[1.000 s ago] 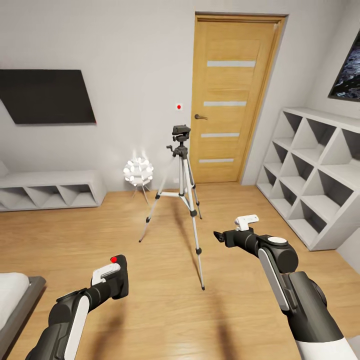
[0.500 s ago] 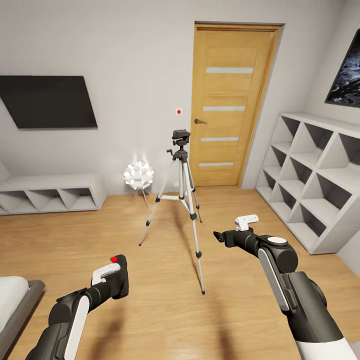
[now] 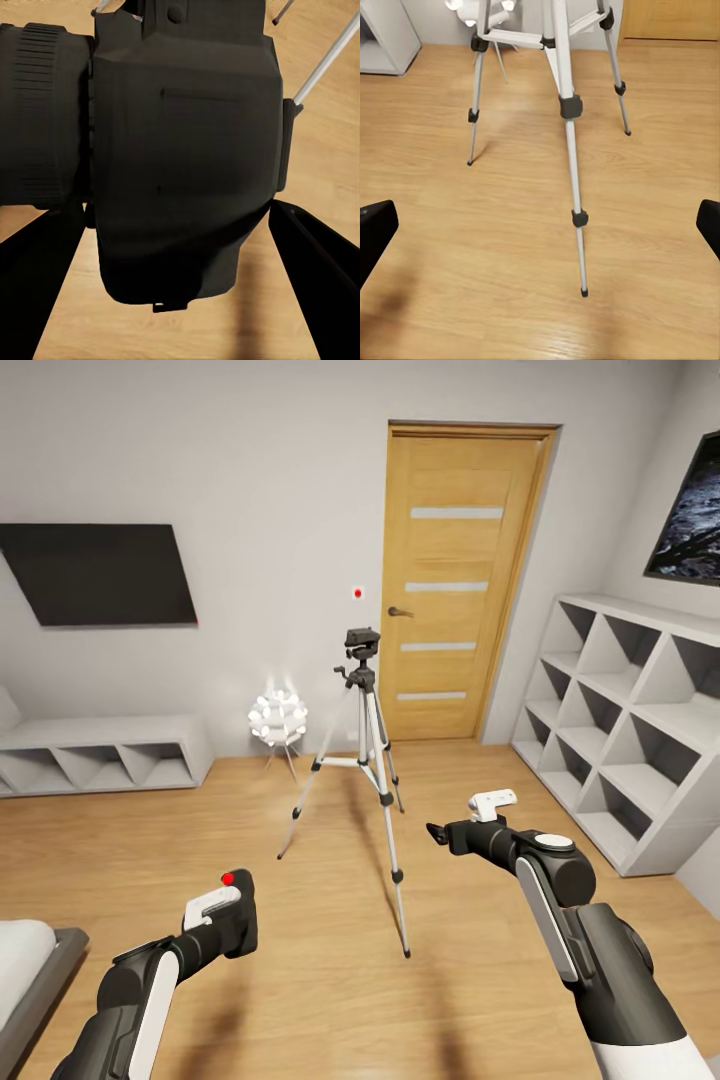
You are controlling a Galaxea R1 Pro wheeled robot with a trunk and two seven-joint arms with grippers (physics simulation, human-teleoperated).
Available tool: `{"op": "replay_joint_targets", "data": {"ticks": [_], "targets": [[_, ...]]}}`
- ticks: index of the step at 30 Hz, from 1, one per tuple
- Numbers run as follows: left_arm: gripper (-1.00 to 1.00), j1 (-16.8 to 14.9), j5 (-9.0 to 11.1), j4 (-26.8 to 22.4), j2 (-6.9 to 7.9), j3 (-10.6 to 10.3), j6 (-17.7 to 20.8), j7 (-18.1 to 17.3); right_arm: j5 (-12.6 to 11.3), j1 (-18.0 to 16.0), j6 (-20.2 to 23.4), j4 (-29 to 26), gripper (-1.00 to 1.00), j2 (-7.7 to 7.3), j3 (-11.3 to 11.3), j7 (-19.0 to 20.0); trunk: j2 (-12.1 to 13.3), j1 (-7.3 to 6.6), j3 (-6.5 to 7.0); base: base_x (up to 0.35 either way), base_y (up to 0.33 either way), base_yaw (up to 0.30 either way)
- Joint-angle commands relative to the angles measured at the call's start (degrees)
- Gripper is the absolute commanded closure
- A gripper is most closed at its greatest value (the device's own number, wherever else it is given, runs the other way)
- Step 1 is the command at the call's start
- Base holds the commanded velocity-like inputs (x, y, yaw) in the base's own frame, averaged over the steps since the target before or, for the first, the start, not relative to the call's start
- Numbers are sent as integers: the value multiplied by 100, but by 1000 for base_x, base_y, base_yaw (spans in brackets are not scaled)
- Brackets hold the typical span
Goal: Attach the digital camera to the camera tripod in the bedroom.
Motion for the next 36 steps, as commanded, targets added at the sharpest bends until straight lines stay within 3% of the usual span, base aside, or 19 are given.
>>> {"op": "replay_joint_targets", "data": {"ticks": [1, 14, 24, 36], "targets": [[100, -6, 16, -6, -8, 17, 34, -23, -40, -6, 27, -5, -100, -4, 5, -19, -12, 4, -3, 0, 0, 0], [100, -6, 16, -39, -11, 16, 41, -44, -40, -12, 34, -1, -100, -13, -5, -19, -12, 4, 120, 0, 0, 0], [100, 37, 30, -123, -13, -22, 58, -101, -36, -21, 34, 3, -100, -27, -22, -7, -12, 4, 136, 0, -7, 0], [100, 68, 13, -134, 22, 95, 51, -100, -46, -22, 35, 4, -100, -21, -9, -2, -12, 4, 138, 105, -246, 0]]}}
